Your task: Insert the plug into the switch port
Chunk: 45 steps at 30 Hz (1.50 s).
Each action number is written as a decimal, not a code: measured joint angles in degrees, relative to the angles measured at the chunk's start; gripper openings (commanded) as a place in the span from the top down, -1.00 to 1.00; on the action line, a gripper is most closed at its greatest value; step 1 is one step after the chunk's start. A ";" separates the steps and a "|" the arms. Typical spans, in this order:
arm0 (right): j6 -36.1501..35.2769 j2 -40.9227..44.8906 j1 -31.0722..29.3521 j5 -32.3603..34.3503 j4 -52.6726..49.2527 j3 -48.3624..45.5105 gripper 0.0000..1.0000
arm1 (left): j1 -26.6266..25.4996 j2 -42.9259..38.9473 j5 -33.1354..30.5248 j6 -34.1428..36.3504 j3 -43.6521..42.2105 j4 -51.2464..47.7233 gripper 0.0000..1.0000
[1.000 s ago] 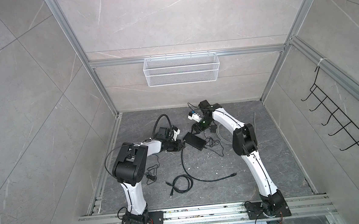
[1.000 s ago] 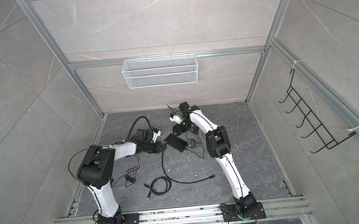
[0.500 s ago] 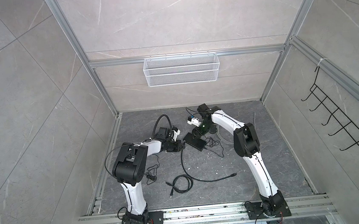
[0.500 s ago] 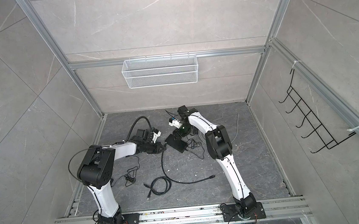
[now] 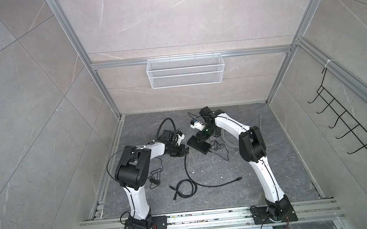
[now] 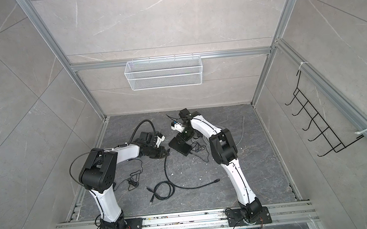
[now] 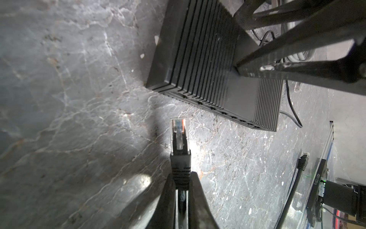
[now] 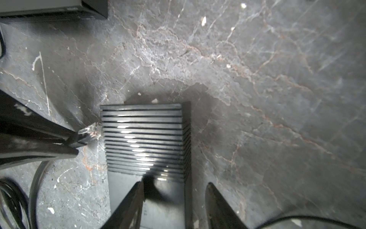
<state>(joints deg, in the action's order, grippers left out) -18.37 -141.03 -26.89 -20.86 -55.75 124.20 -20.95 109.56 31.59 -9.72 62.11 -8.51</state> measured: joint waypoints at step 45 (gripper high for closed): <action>-2.49 -2.19 -0.52 3.08 -3.89 5.46 0.01 | -6.25 2.64 -17.62 11.02 7.69 -7.43 1.00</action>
<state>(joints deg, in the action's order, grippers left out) -20.86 -143.22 -27.42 -17.78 -59.64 129.67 -27.20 112.20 13.98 1.30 69.80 -15.94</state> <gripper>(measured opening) 0.493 0.116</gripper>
